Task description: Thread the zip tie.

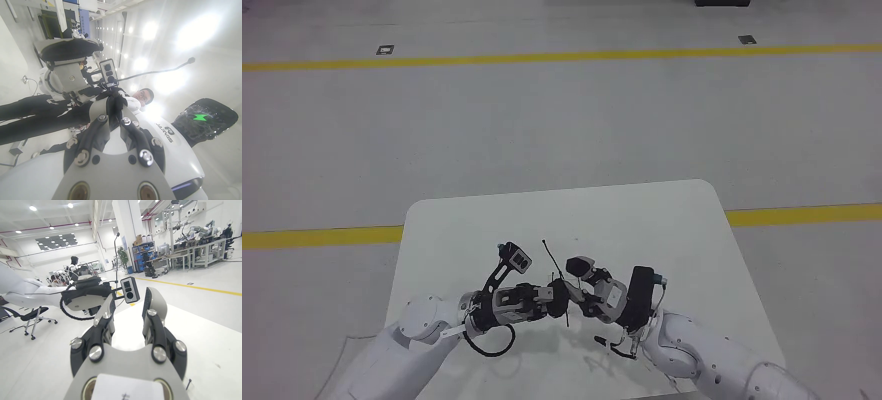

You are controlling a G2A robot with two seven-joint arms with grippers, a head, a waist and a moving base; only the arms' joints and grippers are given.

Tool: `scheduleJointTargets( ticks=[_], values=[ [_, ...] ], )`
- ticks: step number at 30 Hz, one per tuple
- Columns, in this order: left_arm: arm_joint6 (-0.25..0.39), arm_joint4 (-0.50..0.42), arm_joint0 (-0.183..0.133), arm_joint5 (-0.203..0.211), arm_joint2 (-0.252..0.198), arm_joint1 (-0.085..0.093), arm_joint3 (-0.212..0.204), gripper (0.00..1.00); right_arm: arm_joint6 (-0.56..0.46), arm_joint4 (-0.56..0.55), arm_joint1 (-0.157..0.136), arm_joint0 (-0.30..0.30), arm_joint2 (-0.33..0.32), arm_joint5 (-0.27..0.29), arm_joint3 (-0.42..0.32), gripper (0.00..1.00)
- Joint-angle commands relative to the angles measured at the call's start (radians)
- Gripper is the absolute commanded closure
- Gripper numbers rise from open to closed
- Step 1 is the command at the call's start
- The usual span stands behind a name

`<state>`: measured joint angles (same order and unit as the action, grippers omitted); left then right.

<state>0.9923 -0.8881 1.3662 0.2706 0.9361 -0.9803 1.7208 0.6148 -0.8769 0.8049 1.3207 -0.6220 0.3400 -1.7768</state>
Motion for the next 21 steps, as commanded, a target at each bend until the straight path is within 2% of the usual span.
scheduleJointTargets(
  ticks=[1, 21],
  values=[
    [0.0, 0.0, 0.0, 0.0, 0.0, 0.0, 0.0, 1.0, 0.004, 0.0, -0.001, -0.004, 0.003, 0.0, 0.0, 0.71],
    [0.0, 0.0, 0.0, 0.0, 0.0, 0.0, 0.0, 1.0, 0.022, 0.001, -0.009, -0.027, 0.031, 0.0, -0.002, 0.76]
  ],
)
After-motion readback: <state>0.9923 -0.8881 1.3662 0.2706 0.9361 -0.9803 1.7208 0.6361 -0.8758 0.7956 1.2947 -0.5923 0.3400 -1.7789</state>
